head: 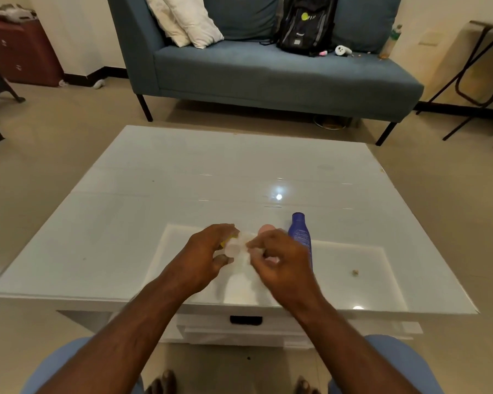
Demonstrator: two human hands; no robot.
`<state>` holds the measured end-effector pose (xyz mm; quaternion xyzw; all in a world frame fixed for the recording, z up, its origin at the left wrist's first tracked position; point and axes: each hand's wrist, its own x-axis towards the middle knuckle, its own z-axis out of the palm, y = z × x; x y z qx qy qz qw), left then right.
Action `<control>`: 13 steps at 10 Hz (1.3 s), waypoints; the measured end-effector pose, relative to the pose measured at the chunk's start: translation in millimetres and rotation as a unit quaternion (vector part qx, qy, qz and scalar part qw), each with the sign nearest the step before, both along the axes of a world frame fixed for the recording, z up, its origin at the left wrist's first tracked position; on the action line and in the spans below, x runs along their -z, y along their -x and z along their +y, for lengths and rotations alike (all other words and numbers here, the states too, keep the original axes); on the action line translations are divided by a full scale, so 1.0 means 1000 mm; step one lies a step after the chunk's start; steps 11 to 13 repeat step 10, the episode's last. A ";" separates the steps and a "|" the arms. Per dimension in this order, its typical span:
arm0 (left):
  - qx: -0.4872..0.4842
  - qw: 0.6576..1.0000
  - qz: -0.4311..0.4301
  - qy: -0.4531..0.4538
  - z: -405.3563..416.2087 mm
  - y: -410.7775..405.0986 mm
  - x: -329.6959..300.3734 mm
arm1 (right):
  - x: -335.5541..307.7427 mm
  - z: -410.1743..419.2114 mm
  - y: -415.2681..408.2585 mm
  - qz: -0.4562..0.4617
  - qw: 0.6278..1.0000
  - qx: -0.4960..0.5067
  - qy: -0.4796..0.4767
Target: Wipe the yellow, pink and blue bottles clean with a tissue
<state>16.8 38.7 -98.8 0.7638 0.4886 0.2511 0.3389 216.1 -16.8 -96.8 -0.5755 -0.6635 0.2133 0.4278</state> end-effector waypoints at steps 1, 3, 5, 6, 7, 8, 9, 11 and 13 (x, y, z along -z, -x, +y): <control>0.024 0.996 0.087 -0.023 0.000 0.002 0.005 | -0.020 0.007 -0.038 0.070 0.985 0.148 -0.046; 0.039 0.991 0.129 -0.021 -0.003 0.008 0.007 | -0.031 -0.013 -0.114 0.097 0.930 0.344 0.087; 0.006 0.985 0.170 -0.025 -0.004 0.011 0.002 | -0.028 -0.029 -0.131 -0.036 0.928 0.324 0.183; 0.001 0.982 0.187 -0.026 -0.006 0.007 -0.002 | -0.020 -0.029 -0.137 -0.143 0.899 0.278 0.308; 0.000 0.981 0.192 -0.019 -0.007 0.007 -0.002 | -0.014 -0.025 -0.136 -0.201 0.880 0.259 0.343; 0.002 0.976 0.215 -0.021 -0.006 0.006 0.002 | -0.016 -0.024 -0.128 -0.244 0.856 0.256 0.377; -0.008 0.969 0.248 -0.017 -0.014 0.002 -0.002 | -0.026 -0.027 -0.115 -0.287 0.831 0.251 0.405; -0.037 0.963 0.266 -0.031 -0.017 0.001 0.003 | -0.025 -0.020 -0.100 -0.337 0.824 0.265 0.370; -0.037 0.963 0.266 -0.031 -0.017 0.001 0.003 | -0.025 -0.020 -0.100 -0.337 0.824 0.265 0.370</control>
